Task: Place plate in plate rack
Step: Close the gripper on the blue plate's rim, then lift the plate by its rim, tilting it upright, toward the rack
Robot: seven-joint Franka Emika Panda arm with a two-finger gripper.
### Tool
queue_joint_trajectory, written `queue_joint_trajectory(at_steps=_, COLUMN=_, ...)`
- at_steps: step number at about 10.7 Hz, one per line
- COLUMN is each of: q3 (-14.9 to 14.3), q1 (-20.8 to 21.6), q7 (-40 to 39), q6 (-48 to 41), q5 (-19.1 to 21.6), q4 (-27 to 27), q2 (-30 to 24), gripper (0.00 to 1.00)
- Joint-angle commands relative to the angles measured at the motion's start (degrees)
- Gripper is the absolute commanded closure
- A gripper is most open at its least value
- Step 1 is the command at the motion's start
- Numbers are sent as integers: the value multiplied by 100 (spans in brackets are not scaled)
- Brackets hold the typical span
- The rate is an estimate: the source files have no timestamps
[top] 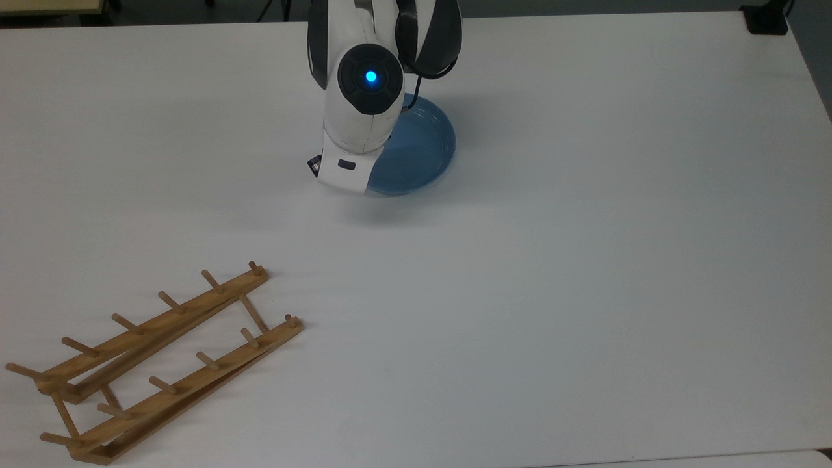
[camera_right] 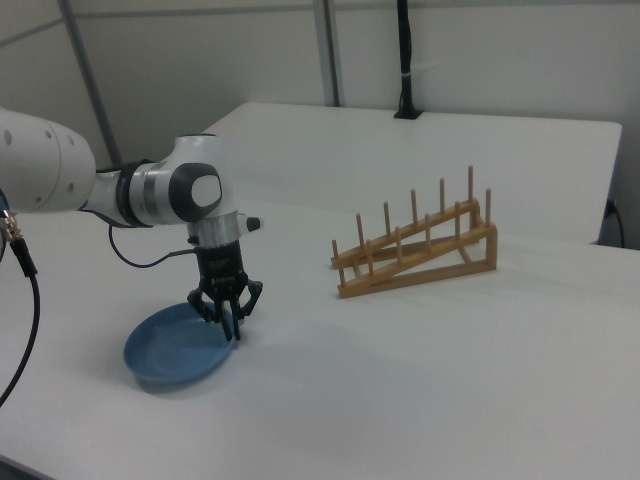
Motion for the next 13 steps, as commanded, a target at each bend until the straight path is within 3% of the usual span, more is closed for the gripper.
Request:
queue_joint_trajectory(at_steps=1, q3=-32, q1=55, q7=-34, q6=107, q5=-51, q4=81, q2=43, gripper=100)
queue_joint_trajectory(at_steps=7, q3=-84, q1=-50, q7=-16, q6=-498, q5=28, q4=1028, q2=-62, gripper=100)
queue_joint_trajectory(at_steps=13, q3=-137, q1=-524, q7=71, q6=-641, q5=28, q4=1952, q2=-378, gripper=100)
